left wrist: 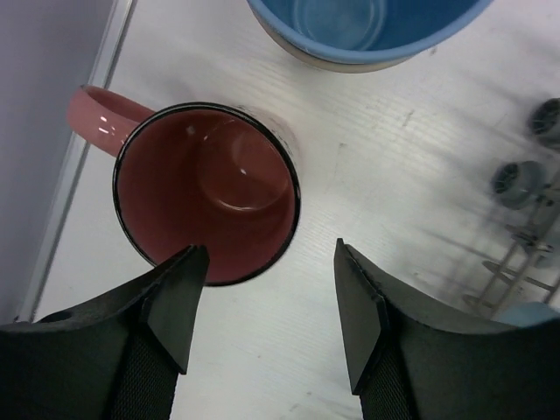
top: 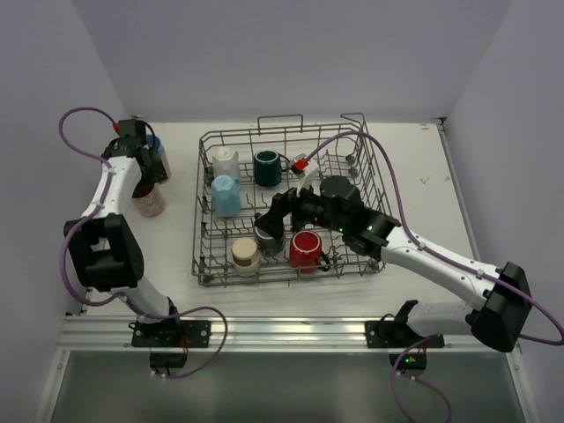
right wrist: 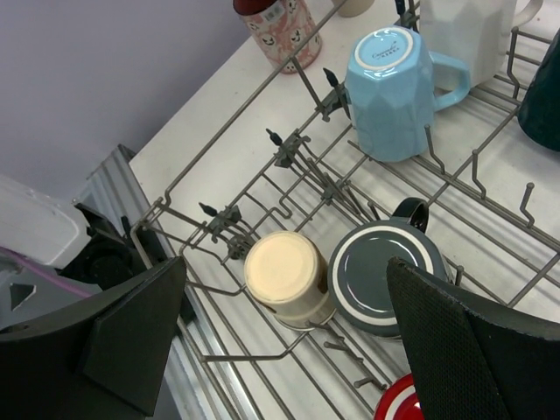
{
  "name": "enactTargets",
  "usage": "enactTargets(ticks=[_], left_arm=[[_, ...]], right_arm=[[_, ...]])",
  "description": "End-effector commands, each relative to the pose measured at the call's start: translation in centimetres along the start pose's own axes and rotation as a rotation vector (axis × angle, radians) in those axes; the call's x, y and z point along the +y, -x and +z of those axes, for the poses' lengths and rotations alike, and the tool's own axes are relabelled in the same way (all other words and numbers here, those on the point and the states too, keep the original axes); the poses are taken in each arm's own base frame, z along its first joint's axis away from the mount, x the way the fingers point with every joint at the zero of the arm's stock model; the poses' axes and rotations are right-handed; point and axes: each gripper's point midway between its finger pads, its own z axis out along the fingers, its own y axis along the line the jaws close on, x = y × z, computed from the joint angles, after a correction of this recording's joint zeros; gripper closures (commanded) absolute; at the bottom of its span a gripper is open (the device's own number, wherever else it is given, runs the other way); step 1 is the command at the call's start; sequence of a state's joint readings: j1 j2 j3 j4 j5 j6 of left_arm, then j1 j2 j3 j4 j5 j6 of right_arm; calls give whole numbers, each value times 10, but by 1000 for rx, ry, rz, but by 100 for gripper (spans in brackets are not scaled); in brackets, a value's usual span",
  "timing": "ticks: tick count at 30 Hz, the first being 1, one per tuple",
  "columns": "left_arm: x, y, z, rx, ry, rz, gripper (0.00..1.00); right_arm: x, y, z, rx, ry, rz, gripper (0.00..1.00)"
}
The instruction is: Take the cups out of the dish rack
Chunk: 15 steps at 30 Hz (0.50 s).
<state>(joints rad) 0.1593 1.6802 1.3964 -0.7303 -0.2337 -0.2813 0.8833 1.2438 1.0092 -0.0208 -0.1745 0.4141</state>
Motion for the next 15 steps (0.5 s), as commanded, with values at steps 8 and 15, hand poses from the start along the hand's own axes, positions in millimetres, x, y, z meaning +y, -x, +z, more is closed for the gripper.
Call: enactTargets(ticks=[8,15], left_arm=[[-26,39,-114,-383,-344,-180,9],[-71,-3,-201,-578,-798,-114,0]], right_arm=[[0,18,29,-10,-6,-104,1],[-25,21,79,8,-110,-156,1]])
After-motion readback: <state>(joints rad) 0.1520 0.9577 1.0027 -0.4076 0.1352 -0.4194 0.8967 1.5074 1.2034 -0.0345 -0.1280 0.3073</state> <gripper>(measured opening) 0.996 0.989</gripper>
